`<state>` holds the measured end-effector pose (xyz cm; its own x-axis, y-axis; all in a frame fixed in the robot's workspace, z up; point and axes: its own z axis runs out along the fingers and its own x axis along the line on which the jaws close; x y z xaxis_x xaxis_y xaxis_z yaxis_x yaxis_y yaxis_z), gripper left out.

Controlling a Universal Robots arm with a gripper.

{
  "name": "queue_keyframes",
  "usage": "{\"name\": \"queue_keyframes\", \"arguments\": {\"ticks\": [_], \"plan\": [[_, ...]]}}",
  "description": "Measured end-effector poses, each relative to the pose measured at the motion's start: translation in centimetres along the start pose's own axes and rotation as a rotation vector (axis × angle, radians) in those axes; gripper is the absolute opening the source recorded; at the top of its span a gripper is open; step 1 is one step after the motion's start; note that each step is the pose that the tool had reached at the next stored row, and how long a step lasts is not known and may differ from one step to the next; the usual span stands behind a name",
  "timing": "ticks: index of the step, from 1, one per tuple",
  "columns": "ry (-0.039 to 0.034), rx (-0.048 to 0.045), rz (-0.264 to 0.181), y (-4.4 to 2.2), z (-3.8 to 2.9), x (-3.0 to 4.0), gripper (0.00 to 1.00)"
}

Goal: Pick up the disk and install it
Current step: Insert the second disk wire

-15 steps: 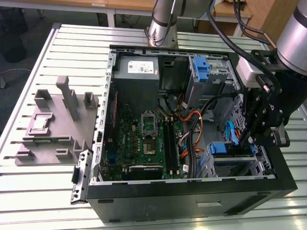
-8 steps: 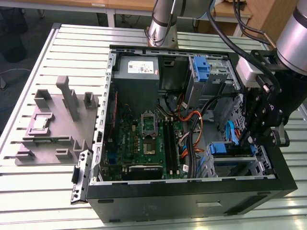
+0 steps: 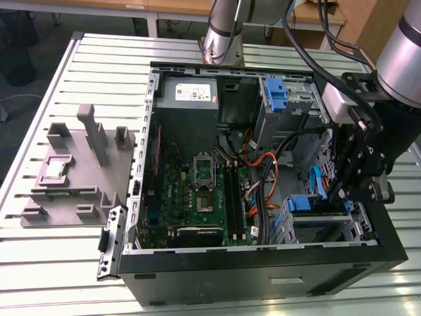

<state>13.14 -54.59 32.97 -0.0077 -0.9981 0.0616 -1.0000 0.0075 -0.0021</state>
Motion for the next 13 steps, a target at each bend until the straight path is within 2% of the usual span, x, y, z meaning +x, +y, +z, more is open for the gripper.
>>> {"name": "queue_keyframes", "arguments": {"ticks": [10,11,12,13], "plan": [[-0.0006,-0.0001,0.0,0.01,0.09,-0.01,0.17],[-0.0006,0.0,0.0,0.0,0.09,-0.01,0.23],[-0.0006,0.0,0.0,0.0,0.09,-0.01,0.23],[-0.0005,0.0,0.0,0.01,0.09,0.0,0.29]]}}
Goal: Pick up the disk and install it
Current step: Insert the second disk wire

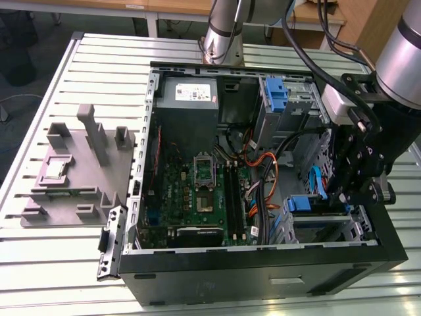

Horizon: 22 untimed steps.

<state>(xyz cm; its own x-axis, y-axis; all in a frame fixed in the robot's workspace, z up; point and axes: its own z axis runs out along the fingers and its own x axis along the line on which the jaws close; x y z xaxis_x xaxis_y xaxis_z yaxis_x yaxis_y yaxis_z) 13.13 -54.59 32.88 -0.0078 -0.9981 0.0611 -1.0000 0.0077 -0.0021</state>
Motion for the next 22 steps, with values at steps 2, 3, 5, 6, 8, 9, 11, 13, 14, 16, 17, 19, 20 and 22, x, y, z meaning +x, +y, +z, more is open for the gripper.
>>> {"name": "queue_keyframes", "arguments": {"ticks": [2,3,5,6,8,9,11,13,14,16,17,19,20,22], "plan": [[0.0005,0.0,0.0,0.0,-0.05,0.01,0.29],[0.0005,0.0,0.0,0.0,-0.2,0.01,0.29],[0.0,0.0,0.0,-0.01,-0.69,0.04,0.29],[0.0,0.0,0.0,-0.01,-0.99,0.06,0.29],[-0.0001,0.0,0.0,-0.01,-1.62,0.1,0.29],[-0.0002,0.0,0.0,-0.01,-1.95,0.12,0.29],[0.0,0.0,0.0,-0.01,-2.48,0.15,0.29],[0.0,0.0,0.0,-0.02,-2.86,0.17,0.29],[0.0,0.0,0.0,-0.02,-3.03,0.19,0.29],[-0.0002,0.0,0.0,-0.02,-3.26,0.2,0.29],[-0.0002,0.0,0.0,-0.02,-3.3,0.2,0.29],[-0.0004,0.0,0.0,-0.03,-3.29,0.2,0.29],[-0.0003,0.0,0.0,-0.03,-3.3,0.2,0.29],[-0.0013,0.0,0.0,-0.02,-3.31,0.2,0.29]]}}
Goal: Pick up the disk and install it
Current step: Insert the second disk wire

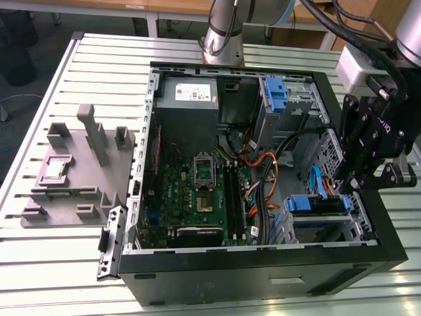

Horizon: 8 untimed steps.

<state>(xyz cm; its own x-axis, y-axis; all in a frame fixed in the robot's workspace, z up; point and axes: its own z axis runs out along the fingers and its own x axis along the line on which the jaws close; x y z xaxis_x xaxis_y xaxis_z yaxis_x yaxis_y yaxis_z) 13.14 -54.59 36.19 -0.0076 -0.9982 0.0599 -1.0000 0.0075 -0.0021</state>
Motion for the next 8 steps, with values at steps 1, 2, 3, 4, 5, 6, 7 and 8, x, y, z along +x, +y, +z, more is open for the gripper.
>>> {"name": "queue_keyframes", "arguments": {"ticks": [1,2,3,4,5,6,7,8], "plan": [[-0.0013,0.0,0.0,0.02,0.0,0.0,0.29],[-0.0024,-0.0001,0.0,0.05,0.02,0.0,0.29],[-0.0028,0.0,0.0,0.1,0.04,0.0,0.29],[-0.0033,-0.0001,0.0,0.15,0.06,0.0,0.29],[-0.0033,0.0,0.0,0.22,0.08,0.0,0.29],[-0.0032,0.0,0.0,0.26,0.07,0.01,0.29],[-0.0031,0.0,0.0,0.26,0.07,0.01,0.29],[-0.003,0.0,0.0,0.26,0.07,0.0,0.29]]}}
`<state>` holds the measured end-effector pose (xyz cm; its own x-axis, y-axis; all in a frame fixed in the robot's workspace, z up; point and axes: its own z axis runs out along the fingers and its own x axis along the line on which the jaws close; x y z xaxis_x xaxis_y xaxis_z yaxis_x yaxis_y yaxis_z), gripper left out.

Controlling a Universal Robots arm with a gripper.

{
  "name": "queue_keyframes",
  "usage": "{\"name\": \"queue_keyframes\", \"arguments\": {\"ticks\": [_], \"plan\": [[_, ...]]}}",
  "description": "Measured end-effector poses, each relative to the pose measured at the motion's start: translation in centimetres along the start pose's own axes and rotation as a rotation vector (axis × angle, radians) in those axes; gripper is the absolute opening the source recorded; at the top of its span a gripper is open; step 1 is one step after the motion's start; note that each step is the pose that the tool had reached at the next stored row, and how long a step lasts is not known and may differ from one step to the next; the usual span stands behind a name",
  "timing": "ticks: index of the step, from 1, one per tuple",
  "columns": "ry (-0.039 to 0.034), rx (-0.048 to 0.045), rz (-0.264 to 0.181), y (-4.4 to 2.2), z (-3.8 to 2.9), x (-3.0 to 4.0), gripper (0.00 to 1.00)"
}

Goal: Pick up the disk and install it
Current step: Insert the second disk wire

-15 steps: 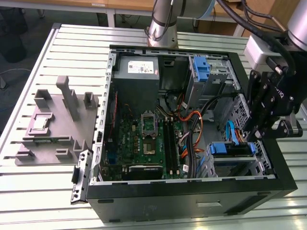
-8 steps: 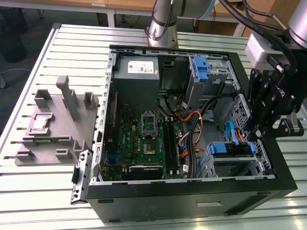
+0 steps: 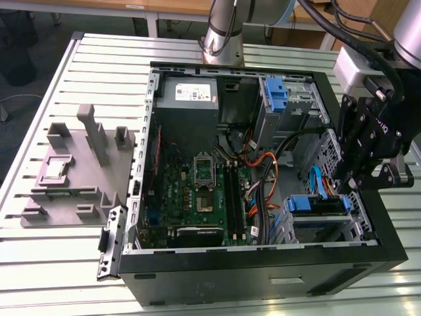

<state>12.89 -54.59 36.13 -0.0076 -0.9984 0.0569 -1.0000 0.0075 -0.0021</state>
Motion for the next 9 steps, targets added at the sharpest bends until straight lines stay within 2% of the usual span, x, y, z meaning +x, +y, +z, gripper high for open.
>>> {"name": "queue_keyframes", "arguments": {"ticks": [9], "plan": [[-0.0001,0.0,0.0,0.01,-0.13,0.0,0.29]]}}
